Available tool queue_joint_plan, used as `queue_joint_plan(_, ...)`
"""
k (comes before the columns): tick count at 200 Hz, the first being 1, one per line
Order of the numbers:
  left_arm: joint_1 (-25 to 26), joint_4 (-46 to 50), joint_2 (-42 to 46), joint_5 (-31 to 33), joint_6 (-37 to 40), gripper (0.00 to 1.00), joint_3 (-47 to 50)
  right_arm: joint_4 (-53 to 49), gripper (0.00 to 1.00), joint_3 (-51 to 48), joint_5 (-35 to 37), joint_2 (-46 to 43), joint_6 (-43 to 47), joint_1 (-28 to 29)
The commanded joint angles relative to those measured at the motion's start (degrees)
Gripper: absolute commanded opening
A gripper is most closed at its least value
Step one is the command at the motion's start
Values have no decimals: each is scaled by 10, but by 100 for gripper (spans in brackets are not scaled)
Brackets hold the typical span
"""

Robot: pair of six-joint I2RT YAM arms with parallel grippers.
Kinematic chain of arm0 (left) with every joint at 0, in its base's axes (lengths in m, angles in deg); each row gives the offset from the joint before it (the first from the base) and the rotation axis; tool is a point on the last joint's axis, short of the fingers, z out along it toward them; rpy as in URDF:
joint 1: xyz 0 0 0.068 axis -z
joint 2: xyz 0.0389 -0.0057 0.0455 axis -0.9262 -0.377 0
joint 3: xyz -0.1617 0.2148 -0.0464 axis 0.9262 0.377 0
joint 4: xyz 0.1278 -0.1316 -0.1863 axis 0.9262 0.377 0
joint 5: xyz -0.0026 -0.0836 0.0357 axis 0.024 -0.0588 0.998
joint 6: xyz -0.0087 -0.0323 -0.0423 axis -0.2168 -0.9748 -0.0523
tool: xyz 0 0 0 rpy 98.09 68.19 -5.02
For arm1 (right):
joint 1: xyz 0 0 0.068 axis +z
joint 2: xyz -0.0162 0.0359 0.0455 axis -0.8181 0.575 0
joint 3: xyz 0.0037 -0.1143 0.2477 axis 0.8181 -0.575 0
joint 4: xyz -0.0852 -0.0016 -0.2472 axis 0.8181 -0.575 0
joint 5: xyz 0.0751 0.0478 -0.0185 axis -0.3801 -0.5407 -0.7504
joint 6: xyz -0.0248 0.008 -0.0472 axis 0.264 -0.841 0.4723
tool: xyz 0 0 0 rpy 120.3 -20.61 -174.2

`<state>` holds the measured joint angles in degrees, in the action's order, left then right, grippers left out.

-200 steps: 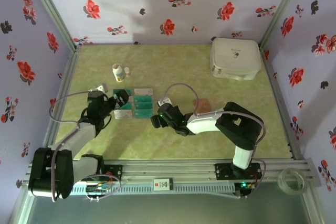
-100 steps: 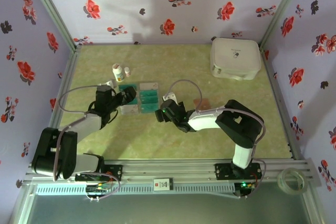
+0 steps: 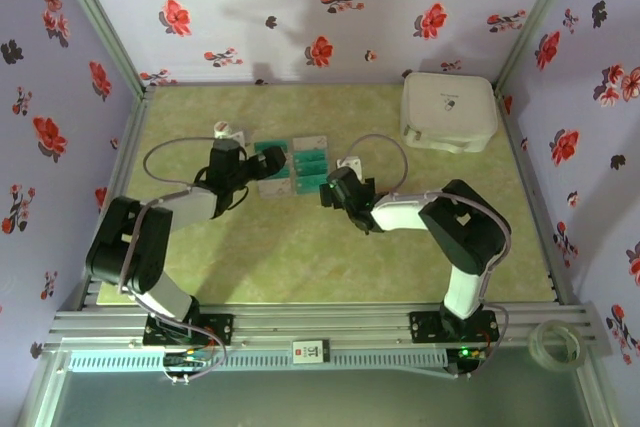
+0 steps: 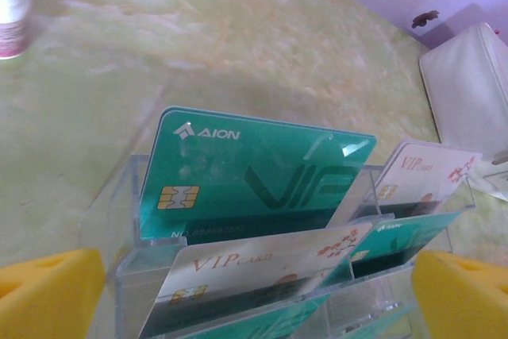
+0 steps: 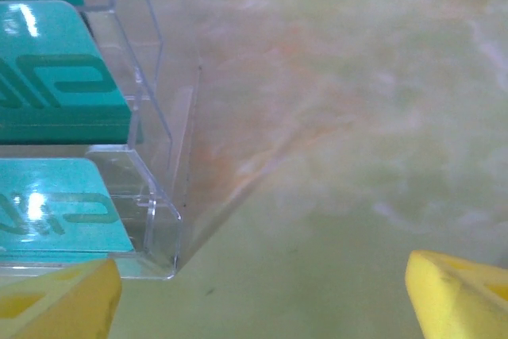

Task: Put the credit cards into the card holder
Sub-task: Move the storage box to the top-center of the table.

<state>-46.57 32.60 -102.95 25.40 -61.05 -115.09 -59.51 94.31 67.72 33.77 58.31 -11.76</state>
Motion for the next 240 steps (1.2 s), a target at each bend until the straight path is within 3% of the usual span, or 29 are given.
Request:
queue_joint_plan(1,16,-27,-33,-10,5,100,-43,-21,93,20,5,-13,-2,-24)
queue_joint_plan(65,41,-22,-115,-15,-2,100,-141,-52,95,29,-28,-30,6,-76)
queue_joint_plan(92,40,-10,-113,-15,16,100,-155,-71,99,8,-35,-80,13,-88)
queue_joint_plan(152,-3,4,-59,-15,21,100,-130,-180,99,-52,-16,-247,-10,-128)
queue_joint_plan(192,-16,49,14,-14,23,100,-108,-302,99,-69,-126,-332,-66,-178)
queue_joint_plan(240,-3,206,118,-7,21,100,-90,-322,83,-181,-285,-446,-188,-264)
